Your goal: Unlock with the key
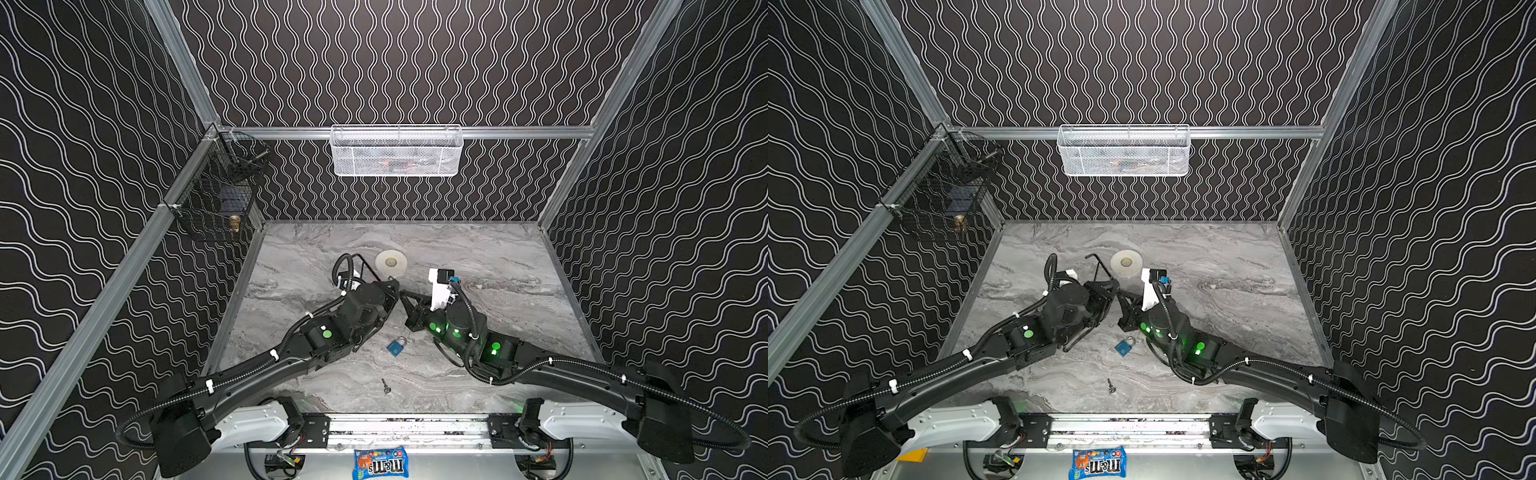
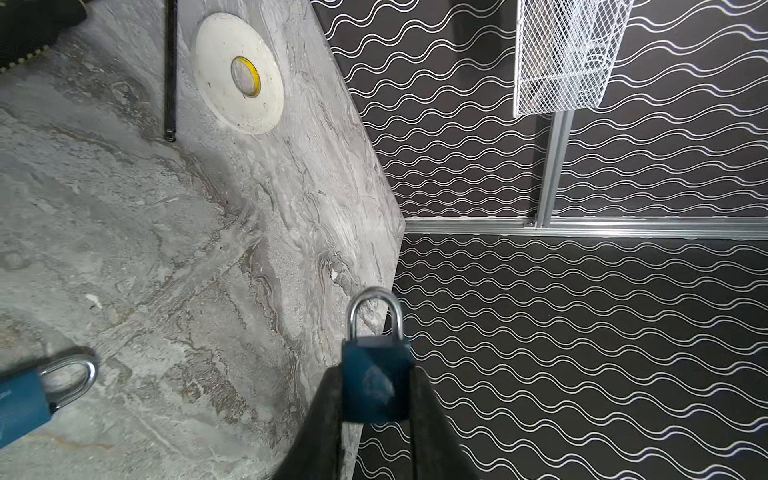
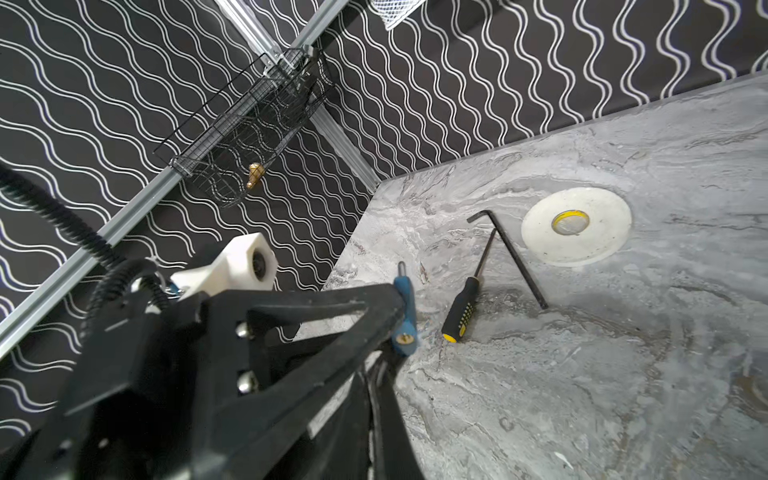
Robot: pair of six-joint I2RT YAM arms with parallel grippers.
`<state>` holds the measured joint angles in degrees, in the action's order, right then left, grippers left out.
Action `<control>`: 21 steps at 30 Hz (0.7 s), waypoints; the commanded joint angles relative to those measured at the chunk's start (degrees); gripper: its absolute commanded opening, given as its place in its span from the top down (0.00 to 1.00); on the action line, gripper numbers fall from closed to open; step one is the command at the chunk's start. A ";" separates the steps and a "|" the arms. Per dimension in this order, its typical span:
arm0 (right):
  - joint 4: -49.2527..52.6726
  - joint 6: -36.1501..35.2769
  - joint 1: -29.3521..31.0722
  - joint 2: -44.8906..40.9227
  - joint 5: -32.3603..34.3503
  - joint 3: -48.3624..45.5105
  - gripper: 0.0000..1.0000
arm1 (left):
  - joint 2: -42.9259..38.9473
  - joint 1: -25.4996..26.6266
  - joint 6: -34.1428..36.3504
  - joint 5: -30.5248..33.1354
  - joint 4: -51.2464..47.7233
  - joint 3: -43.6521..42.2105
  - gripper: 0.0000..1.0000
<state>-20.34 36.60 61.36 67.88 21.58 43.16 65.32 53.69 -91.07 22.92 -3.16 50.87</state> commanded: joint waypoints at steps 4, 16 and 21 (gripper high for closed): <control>-0.39 -1.50 -0.15 0.53 3.21 0.33 1.00 | -0.11 0.01 0.78 0.37 0.57 0.02 1.00; -1.31 0.58 -0.89 2.56 1.69 0.79 1.00 | -0.28 0.01 -0.12 0.46 3.45 -1.11 1.00; -2.62 2.04 -0.89 2.43 1.51 -0.49 1.00 | -0.09 0.02 -0.12 0.47 4.45 -1.47 1.00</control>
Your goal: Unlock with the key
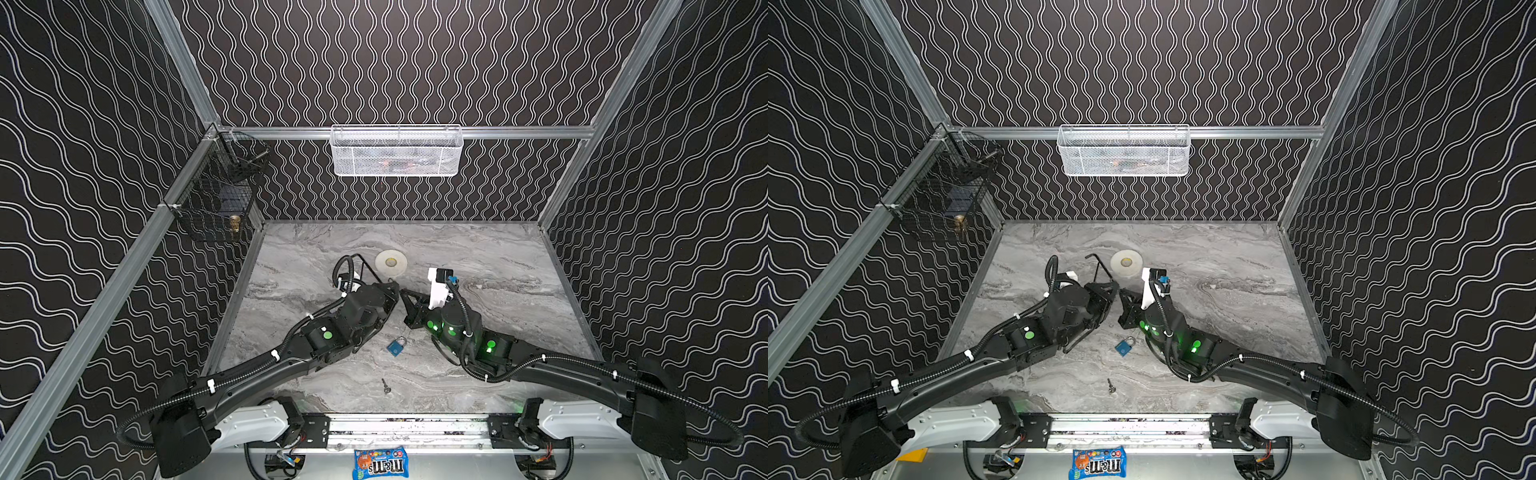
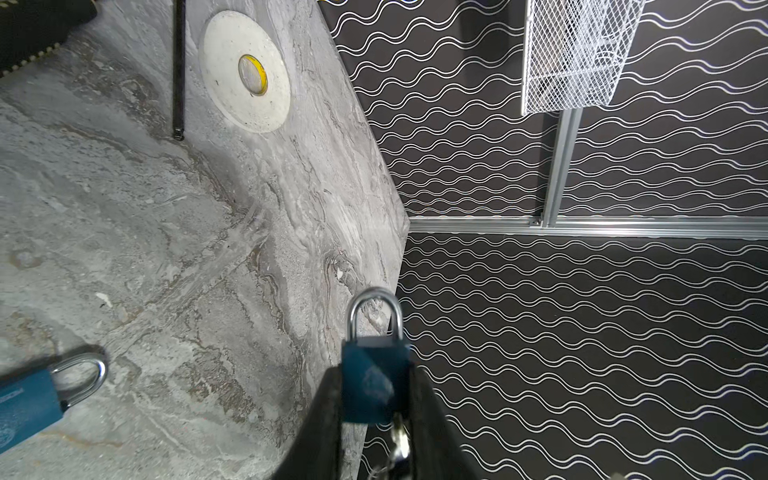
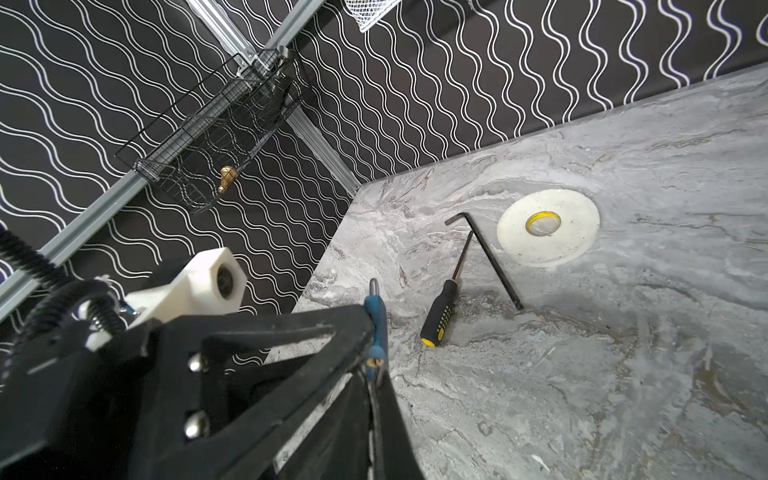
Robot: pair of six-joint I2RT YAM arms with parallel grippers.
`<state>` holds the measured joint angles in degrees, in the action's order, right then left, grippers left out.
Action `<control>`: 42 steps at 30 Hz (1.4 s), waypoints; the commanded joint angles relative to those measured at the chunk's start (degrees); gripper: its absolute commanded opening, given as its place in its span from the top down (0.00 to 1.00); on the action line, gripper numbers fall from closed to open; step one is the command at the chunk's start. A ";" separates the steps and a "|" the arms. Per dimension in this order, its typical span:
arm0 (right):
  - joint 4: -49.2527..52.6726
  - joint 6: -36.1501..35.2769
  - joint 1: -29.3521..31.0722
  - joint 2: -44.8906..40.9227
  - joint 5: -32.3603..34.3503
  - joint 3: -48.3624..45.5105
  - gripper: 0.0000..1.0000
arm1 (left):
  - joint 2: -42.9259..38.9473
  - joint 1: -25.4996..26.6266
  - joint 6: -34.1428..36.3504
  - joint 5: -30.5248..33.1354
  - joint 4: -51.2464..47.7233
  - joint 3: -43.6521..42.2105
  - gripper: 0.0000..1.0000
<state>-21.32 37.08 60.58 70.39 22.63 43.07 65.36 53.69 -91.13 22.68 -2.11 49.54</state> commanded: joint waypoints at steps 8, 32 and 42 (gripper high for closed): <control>-1.70 3.07 -0.11 -1.49 0.66 -1.99 1.00 | -0.32 0.01 0.48 1.41 3.52 -0.04 1.00; -3.46 4.39 -0.54 -0.13 0.18 -0.85 1.00 | 0.03 0.01 0.87 0.31 5.10 -0.11 1.00; -5.13 6.16 -1.99 0.97 -2.23 -0.60 1.00 | 0.31 0.01 1.49 -0.15 5.27 0.30 1.00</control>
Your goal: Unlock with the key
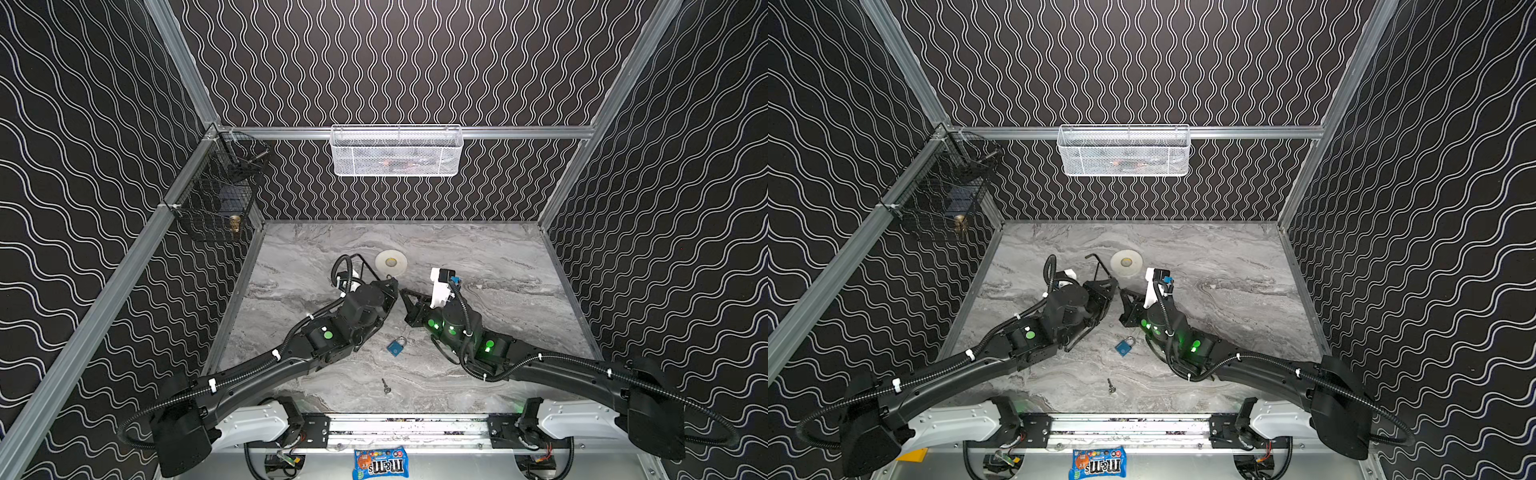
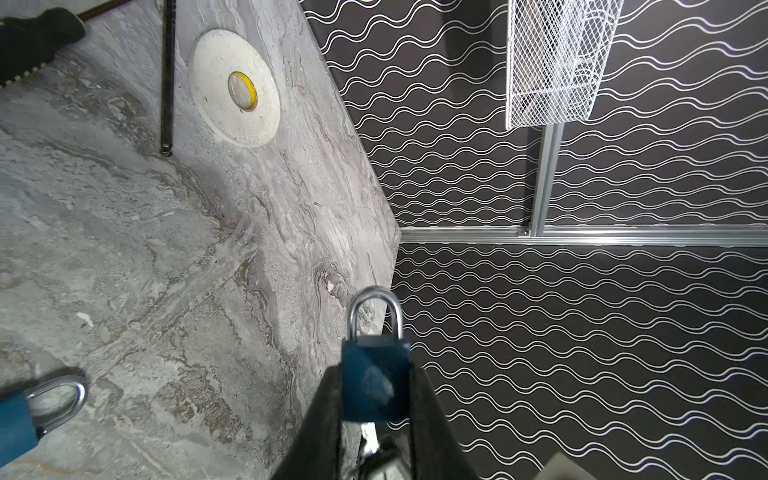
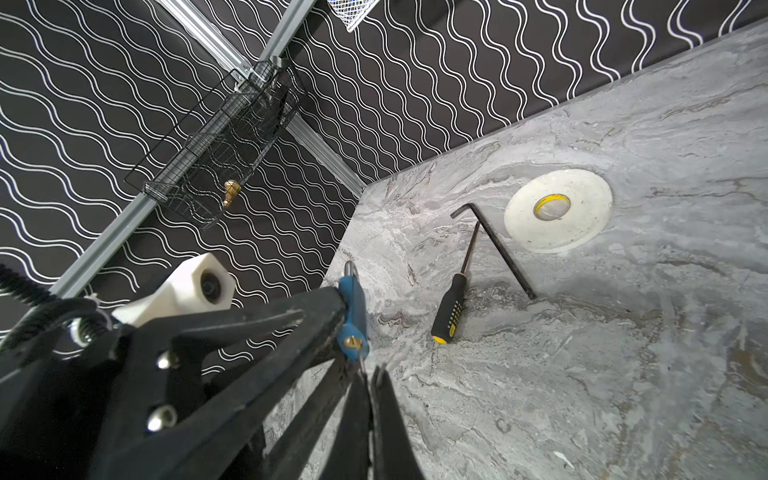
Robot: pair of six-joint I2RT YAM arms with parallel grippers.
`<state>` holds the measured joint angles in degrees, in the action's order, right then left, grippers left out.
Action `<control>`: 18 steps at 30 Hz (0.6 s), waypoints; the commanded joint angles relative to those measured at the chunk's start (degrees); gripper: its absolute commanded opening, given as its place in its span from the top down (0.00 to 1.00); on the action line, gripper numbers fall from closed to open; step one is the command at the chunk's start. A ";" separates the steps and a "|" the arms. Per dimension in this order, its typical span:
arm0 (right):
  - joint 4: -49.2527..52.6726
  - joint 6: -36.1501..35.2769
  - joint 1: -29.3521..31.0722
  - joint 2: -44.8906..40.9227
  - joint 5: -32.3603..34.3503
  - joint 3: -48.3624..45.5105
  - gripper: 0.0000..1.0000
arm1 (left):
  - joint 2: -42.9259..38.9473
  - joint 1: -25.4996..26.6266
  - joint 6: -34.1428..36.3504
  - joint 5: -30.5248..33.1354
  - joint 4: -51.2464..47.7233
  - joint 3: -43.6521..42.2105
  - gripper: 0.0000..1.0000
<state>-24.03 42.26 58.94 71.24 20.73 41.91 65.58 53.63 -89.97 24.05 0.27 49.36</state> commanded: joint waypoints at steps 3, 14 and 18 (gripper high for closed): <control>-1.63 0.39 -0.31 -0.10 -1.58 1.84 1.00 | 0.42 0.08 0.31 -1.51 3.20 0.30 1.00; -3.60 8.94 -5.50 -9.41 -15.31 -8.82 1.00 | -0.72 -5.13 18.62 -4.81 -18.50 4.28 1.00; -0.20 11.44 -8.89 -10.83 -21.50 -11.09 1.00 | 2.28 -8.07 29.45 -10.72 -28.47 4.51 1.00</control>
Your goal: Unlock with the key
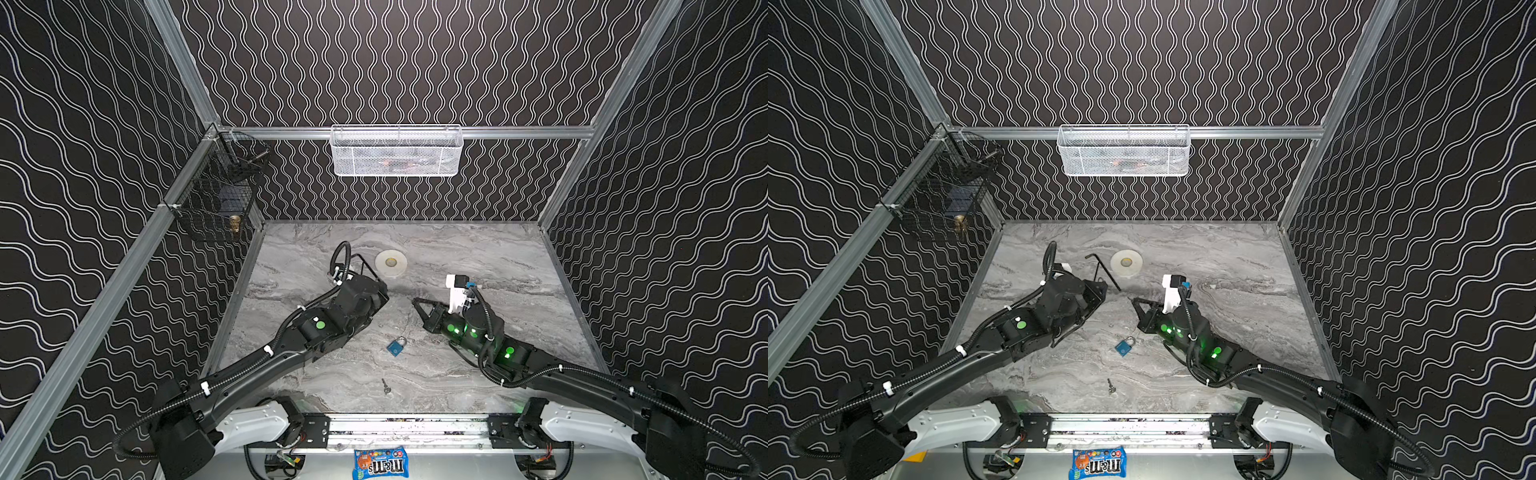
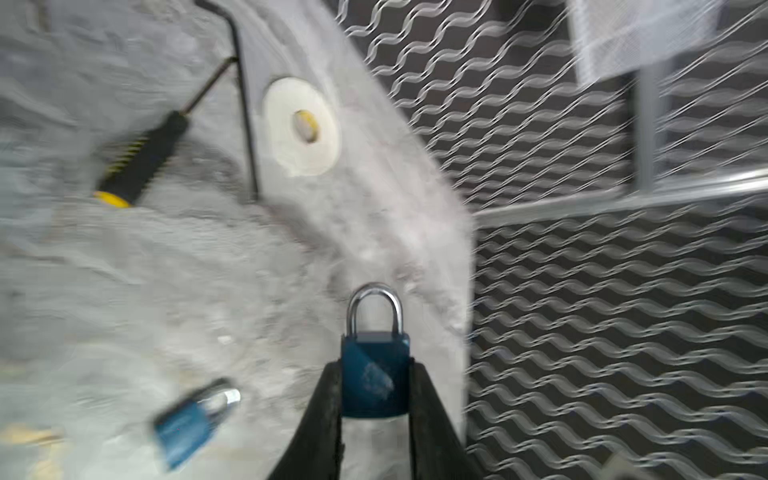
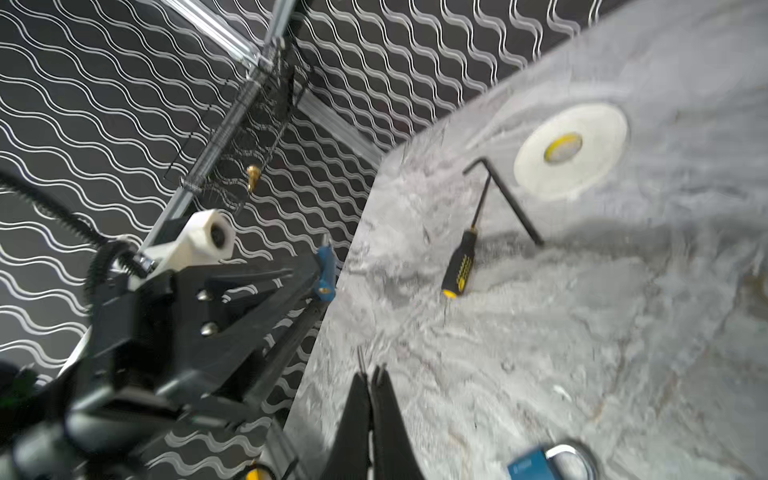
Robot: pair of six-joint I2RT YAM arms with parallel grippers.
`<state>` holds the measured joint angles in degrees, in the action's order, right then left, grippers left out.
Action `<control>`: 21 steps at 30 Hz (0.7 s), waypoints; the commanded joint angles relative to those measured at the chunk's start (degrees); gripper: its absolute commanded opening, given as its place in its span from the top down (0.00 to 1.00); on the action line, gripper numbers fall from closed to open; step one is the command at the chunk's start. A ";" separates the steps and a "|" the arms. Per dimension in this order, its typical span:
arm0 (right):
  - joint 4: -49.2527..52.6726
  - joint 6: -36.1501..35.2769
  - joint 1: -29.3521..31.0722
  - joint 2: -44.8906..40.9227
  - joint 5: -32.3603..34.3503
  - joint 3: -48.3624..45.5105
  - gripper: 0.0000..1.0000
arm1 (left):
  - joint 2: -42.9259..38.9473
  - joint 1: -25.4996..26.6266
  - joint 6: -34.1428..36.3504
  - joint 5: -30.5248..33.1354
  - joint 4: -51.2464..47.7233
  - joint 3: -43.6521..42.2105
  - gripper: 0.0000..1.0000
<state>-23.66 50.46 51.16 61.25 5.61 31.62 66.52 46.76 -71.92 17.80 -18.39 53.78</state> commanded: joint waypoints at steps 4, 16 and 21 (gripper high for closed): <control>-1.00 4.41 -1.37 -0.73 -7.54 -4.19 1.00 | 6.99 -3.34 21.06 -7.51 -17.24 0.99 1.00; -2.10 6.25 -1.29 4.47 -10.62 -5.71 1.00 | 20.69 -3.96 29.12 -11.05 -19.35 -0.76 1.00; -2.46 6.28 -1.41 5.11 -10.13 -6.22 1.00 | 23.86 -3.65 29.58 -9.75 -20.75 -0.71 1.00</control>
<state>-24.29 55.94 49.80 66.24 -4.60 25.50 89.60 42.92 -44.38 6.92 -37.01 52.60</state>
